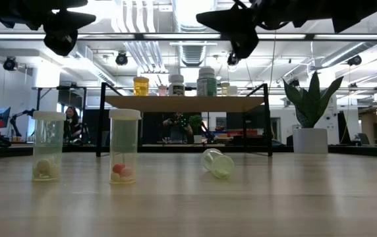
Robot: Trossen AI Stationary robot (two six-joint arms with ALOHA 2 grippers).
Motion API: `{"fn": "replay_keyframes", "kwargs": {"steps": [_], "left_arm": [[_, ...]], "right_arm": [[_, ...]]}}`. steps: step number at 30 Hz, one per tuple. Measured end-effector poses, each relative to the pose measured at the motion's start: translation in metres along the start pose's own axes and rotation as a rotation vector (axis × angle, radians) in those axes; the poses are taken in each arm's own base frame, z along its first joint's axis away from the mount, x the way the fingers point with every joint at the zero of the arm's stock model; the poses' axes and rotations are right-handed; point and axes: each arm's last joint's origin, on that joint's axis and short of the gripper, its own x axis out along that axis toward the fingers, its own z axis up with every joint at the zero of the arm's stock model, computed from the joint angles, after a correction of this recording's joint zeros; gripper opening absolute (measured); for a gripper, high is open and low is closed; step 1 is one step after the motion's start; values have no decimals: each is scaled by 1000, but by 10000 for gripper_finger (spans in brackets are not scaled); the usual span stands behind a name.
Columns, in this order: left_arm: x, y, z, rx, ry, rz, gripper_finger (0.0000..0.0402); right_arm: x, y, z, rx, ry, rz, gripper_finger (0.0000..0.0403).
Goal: Pick and place medicine bottles onto shelf by color
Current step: Put the middle yellow medicine bottle on the shelf
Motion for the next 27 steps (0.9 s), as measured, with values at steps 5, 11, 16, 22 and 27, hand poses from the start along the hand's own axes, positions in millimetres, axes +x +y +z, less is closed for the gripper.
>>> {"fn": "replay_keyframes", "kwargs": {"steps": [5,11,16,22,27], "left_arm": [[1,0,-1,-2,8,1,127],[0,0,0,-5,3,1,127],[0,0,0,-8,1,-1,127],[2,-1,-2,-5,15,-9,127],[2,-1,-2,-6,17,-10,127]], "right_arm": [[15,3,-3,0,17,5,249],[38,12,-6,-6,79,17,249],[64,26,-16,-29,170,37,249],[90,30,-33,-26,263,26,249],[106,24,-56,-25,308,-71,249]]}}
